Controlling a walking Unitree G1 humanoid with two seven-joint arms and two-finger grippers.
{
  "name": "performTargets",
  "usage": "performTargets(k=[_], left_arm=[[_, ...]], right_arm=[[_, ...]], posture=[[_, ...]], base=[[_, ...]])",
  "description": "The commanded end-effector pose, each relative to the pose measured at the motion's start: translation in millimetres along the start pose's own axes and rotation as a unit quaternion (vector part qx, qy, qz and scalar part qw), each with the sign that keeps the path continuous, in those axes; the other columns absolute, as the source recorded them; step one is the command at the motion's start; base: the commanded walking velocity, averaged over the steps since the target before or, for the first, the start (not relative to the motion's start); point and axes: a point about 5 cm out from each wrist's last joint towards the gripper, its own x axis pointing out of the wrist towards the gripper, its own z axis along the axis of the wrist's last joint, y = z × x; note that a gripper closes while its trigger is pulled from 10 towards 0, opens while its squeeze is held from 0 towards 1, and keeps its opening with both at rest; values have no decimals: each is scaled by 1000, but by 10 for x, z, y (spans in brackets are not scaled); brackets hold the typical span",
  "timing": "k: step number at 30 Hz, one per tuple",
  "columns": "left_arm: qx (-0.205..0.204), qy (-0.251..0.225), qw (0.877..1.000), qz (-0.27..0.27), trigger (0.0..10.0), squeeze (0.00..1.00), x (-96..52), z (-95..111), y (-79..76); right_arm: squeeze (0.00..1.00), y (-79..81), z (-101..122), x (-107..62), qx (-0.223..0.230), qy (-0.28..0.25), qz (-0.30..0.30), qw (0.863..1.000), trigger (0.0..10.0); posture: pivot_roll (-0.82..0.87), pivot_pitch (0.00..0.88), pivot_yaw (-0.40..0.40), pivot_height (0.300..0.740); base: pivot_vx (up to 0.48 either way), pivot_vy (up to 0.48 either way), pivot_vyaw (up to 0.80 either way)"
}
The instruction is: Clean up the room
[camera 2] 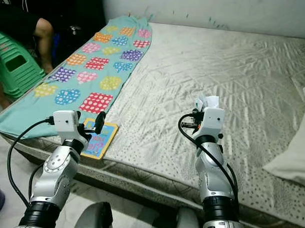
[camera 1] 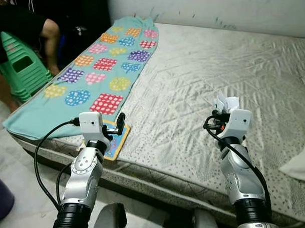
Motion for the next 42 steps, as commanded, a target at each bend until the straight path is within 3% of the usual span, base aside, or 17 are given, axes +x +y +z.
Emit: performTargets(k=[1,13,18,31,37,42], left_arm=[[5,1,1000,5,10000,0,-3,-11,30],[6,6,1000,5,10000,0,-18,-44,29],[6,7,1000,1,10000,0,-23,-53,20],[1,19,1000,16,10000,0,-52,-109,38],[4,31,999,30,10000,0,-102,-175,99],[-1,50,997,50,10000,0,-141,-276,242]], right_arm=[[0,36,-9,12,-1,5,8,1000,10000],[0,46,-20,15,-1,2,11,1000,10000],[0,43,-27,9,-7,-1,11,1000,10000],[0,48,-57,10,-9,4,15,1000,10000],[0,0,-161,-41,0,23,5,1000,10000],[0,36,-305,-96,12,44,2,999,10000]], posture=[[-131,0,60,705],[-124,0,58,715],[-117,0,55,739],[-107,0,40,740],[-85,0,44,740],[-78,0,42,740]], base=[[0,0,0],[0,0,0],[0,0,0],[0,0,0],[0,0,0],[0,0,-320]])
